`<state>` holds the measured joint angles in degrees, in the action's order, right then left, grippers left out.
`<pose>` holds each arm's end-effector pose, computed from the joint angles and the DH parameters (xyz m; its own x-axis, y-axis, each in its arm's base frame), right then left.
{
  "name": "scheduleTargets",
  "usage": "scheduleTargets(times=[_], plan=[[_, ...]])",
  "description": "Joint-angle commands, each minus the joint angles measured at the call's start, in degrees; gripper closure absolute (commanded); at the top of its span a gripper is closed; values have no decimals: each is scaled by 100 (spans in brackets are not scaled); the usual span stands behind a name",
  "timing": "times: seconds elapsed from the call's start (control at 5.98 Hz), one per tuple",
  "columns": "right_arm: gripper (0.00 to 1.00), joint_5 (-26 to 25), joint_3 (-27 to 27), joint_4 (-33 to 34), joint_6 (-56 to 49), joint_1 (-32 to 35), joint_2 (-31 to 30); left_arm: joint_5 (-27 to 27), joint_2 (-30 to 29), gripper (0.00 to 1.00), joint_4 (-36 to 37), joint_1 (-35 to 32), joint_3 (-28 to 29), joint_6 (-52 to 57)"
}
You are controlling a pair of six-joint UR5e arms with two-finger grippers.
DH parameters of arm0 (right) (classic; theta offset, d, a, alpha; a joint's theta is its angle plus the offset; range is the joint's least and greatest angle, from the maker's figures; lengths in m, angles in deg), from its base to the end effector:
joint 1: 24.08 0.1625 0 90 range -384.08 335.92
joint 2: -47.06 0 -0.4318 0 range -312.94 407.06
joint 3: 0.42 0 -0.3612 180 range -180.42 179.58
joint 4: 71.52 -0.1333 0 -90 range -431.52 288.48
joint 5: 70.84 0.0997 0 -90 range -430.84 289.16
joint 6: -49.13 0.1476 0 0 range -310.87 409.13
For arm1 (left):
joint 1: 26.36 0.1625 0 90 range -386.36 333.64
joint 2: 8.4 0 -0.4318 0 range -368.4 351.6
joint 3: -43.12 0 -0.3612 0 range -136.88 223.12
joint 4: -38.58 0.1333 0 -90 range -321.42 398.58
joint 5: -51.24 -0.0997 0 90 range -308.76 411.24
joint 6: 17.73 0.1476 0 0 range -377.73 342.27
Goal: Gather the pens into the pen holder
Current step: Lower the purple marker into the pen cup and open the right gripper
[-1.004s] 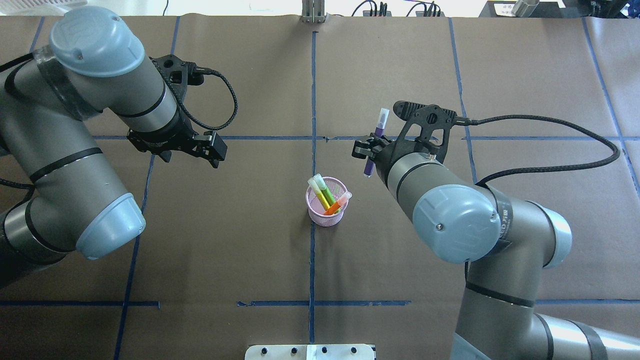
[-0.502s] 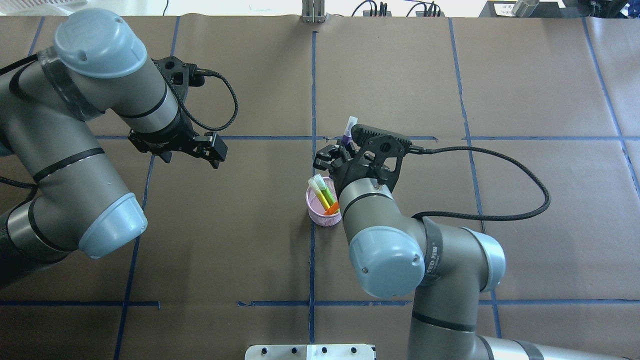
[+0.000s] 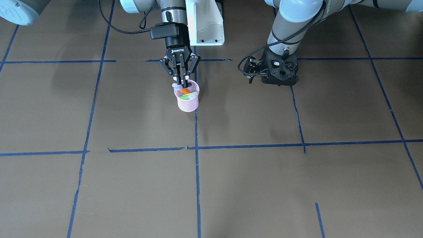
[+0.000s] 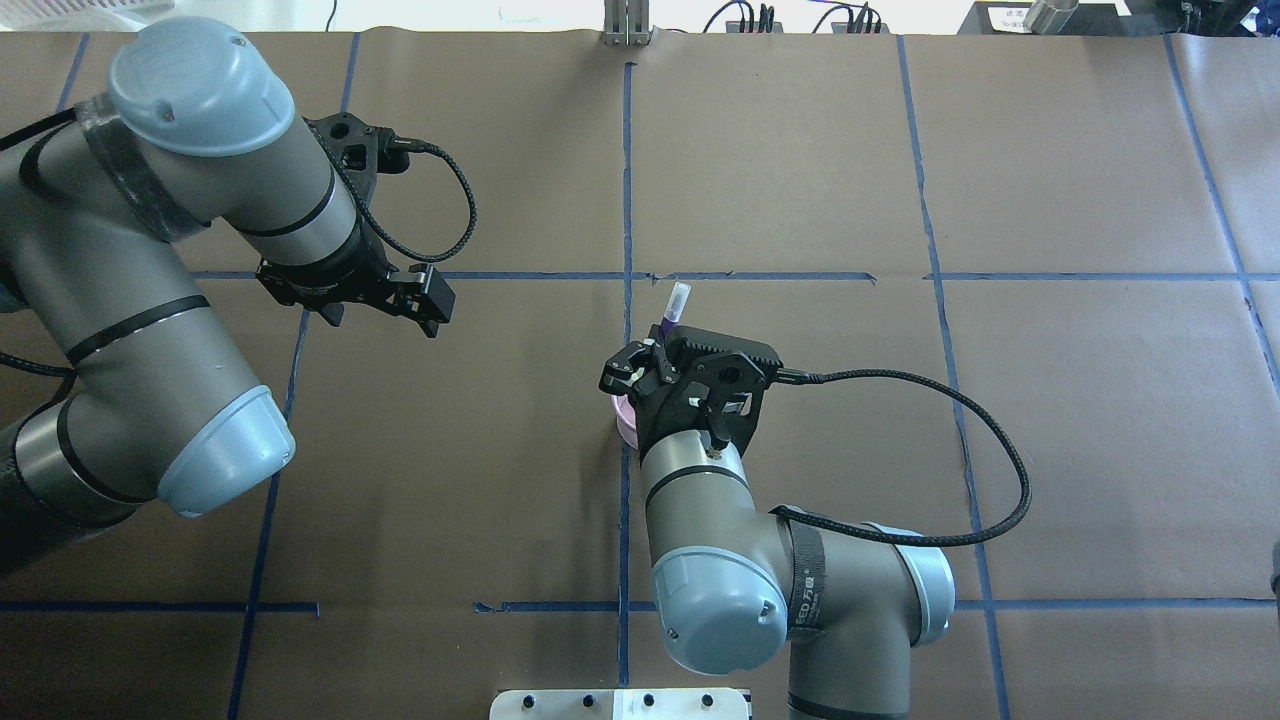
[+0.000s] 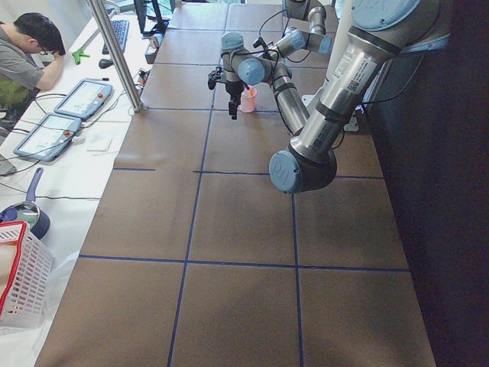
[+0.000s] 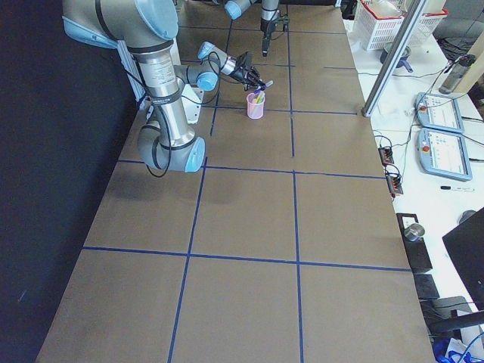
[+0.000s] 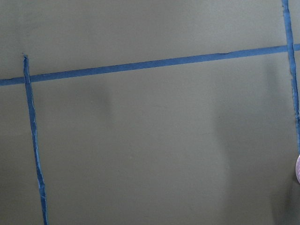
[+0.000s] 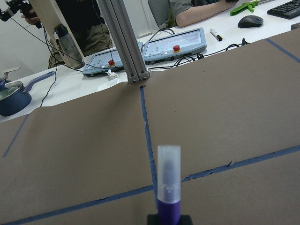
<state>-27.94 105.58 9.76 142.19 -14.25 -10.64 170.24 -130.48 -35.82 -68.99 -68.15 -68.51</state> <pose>-0.5594 -0.3419 0.2289 0.4971 0.1230 0.8590 -0.7493 0.5600 0.3534 0.4017 -0.4537 0.2796 0.6872 0.1191 -0.7167 -0.0781 0.9929 0.0901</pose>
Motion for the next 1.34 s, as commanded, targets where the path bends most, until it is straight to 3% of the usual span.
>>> scheduleTargets(times=[0.0,0.67,0.84,1.0,1.17], plan=[[100,-193,-9,2,27,-139,-145,0,0,0,-4,0,-9,-11],[96,-598,-290,-7,501,-227,-102,0,0,0,5,0,-9,-2],[76,-598,-308,-7,633,-227,-84,0,0,0,-4,0,-9,-2],[1,-589,-308,10,608,-236,-75,0,0,0,-4,0,-9,-2],[0,-546,-299,10,599,-227,-58,0,0,0,-4,0,0,-2]])
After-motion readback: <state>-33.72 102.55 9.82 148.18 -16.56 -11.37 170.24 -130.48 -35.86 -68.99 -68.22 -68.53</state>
